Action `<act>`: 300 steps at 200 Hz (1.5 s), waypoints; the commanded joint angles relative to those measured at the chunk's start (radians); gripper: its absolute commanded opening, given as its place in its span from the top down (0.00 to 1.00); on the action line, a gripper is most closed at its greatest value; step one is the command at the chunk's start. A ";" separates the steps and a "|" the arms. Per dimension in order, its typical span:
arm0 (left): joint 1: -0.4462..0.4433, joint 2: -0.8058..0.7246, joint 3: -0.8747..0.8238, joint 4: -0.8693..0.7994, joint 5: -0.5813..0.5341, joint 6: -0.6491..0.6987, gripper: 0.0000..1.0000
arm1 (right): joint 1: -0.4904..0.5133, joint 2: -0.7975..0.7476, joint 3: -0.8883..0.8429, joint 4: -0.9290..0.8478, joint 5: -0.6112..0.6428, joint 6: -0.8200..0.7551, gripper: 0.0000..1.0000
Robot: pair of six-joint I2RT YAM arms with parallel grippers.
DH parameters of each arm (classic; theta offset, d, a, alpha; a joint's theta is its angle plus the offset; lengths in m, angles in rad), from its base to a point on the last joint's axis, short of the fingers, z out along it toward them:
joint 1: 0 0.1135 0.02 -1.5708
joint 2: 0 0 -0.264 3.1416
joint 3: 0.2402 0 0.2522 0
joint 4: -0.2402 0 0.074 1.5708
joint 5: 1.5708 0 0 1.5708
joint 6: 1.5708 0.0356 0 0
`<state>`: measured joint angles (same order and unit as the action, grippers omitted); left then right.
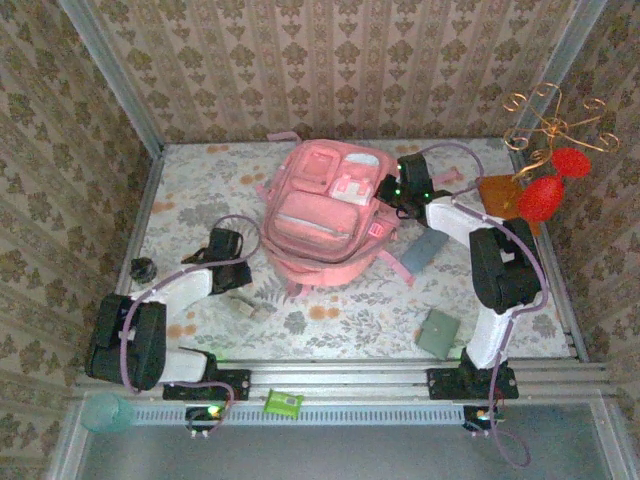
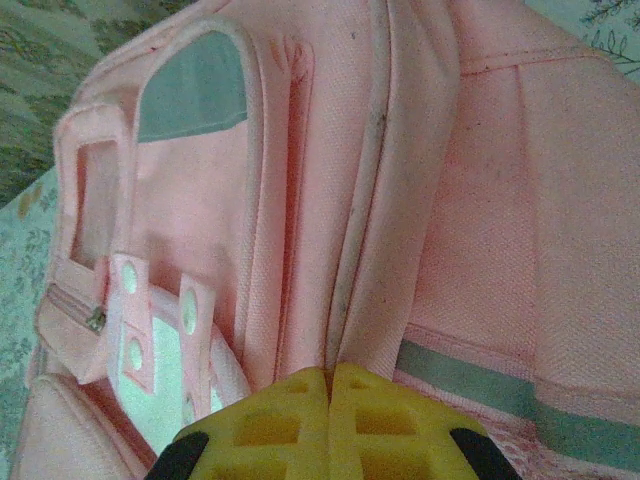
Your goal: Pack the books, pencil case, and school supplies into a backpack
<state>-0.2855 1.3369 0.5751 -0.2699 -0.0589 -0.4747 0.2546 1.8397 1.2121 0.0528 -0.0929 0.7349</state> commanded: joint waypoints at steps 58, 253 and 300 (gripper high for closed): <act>-0.004 -0.094 0.030 -0.006 -0.082 -0.020 0.45 | 0.084 -0.136 -0.144 0.162 0.037 0.118 1.00; -0.128 0.404 0.507 0.190 0.122 -0.040 0.47 | 0.079 -0.238 -0.266 0.076 0.001 0.037 1.00; -0.207 0.270 0.521 0.113 -0.124 0.031 0.34 | 0.083 -0.224 -0.287 0.119 0.003 0.069 1.00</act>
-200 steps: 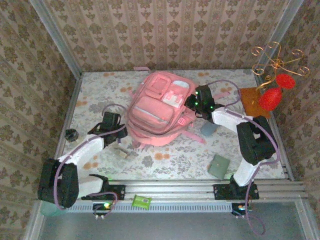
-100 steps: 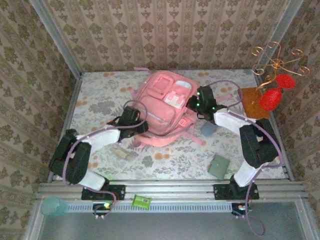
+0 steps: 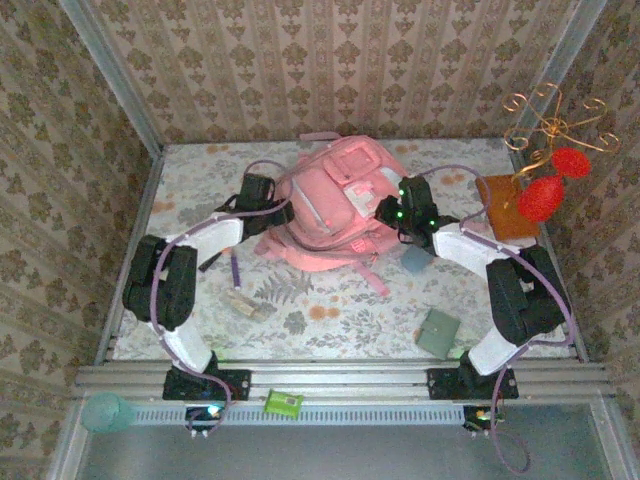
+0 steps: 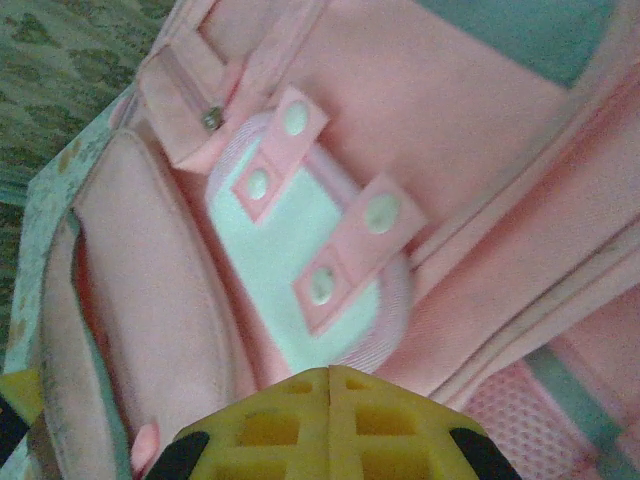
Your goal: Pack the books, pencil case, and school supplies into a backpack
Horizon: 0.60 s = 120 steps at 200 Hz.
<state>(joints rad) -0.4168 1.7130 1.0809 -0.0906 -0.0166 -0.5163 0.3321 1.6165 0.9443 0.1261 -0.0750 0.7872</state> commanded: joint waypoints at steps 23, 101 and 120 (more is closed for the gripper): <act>-0.187 -0.182 -0.017 -0.078 -0.267 0.070 0.29 | 0.006 0.016 -0.006 0.050 -0.017 0.005 1.00; -0.284 -0.086 -0.149 0.061 0.025 -0.157 0.33 | -0.145 0.155 0.254 -0.304 0.103 -0.369 0.47; -0.256 -0.066 -0.168 0.053 -0.011 -0.127 0.32 | -0.192 0.287 0.376 -0.380 0.027 -0.340 0.41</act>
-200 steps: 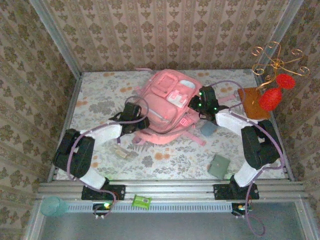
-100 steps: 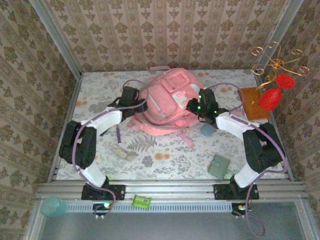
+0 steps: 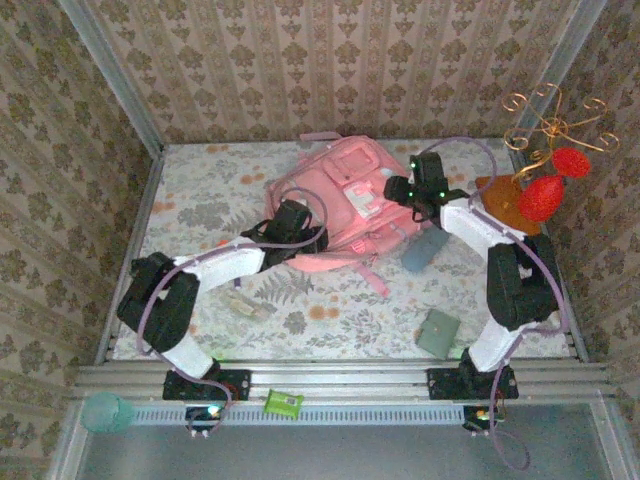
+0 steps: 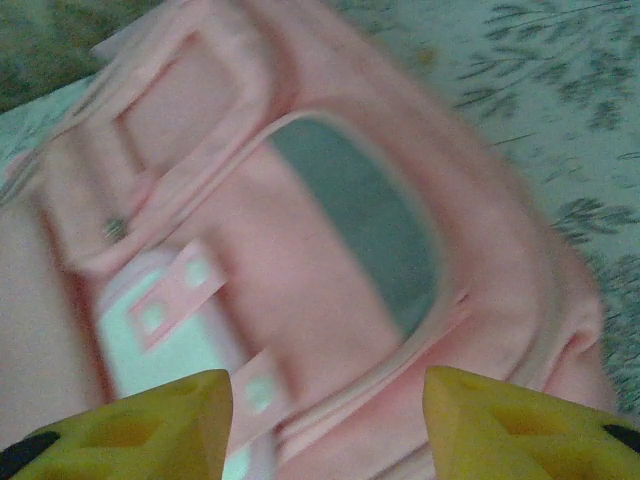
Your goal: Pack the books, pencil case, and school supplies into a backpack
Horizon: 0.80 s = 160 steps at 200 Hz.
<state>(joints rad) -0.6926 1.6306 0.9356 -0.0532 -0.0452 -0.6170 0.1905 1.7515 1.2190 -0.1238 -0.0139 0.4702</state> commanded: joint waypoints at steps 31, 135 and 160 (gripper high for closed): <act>0.117 0.056 0.016 0.003 0.047 0.040 0.33 | -0.071 0.230 0.132 -0.142 -0.194 0.030 0.40; -0.122 0.064 0.151 -0.055 -0.038 -0.026 0.38 | -0.046 -0.115 -0.246 0.054 -0.263 0.089 0.54; -0.196 0.136 0.208 -0.068 -0.063 -0.094 0.44 | -0.036 -0.139 -0.251 0.079 -0.234 0.068 0.55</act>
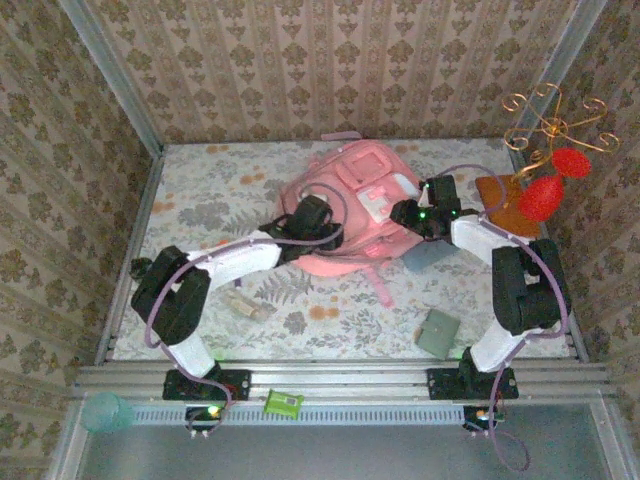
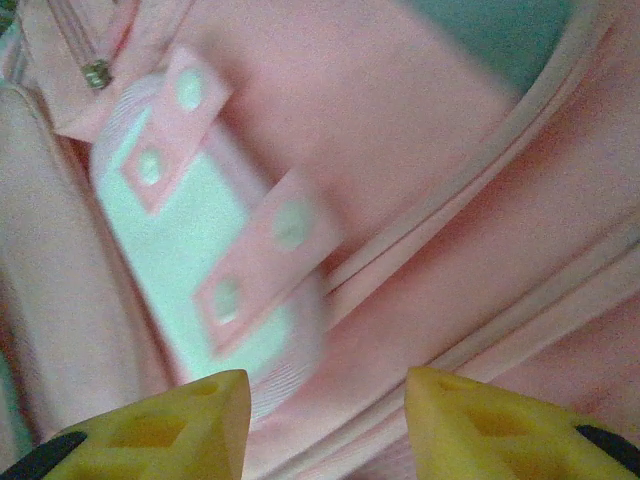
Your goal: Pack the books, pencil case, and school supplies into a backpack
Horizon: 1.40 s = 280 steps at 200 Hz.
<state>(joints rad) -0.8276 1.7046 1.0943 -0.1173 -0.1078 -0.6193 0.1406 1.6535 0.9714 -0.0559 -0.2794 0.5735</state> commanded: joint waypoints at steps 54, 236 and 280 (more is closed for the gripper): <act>0.017 0.105 0.033 -0.040 -0.125 -0.027 0.41 | 0.018 0.021 -0.022 -0.054 0.093 -0.028 0.60; 0.073 -0.146 -0.079 -0.029 -0.183 0.026 0.32 | 0.208 0.028 0.120 -0.103 0.170 -0.143 0.59; -0.049 0.047 0.056 -0.042 -0.053 -0.089 0.46 | 0.141 0.142 0.183 -0.062 0.121 -0.136 0.58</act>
<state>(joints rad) -0.8528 1.6764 1.0866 -0.1555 -0.2611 -0.6094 0.3004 1.7367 1.1343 -0.0978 -0.1730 0.4664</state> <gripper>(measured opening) 0.579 0.421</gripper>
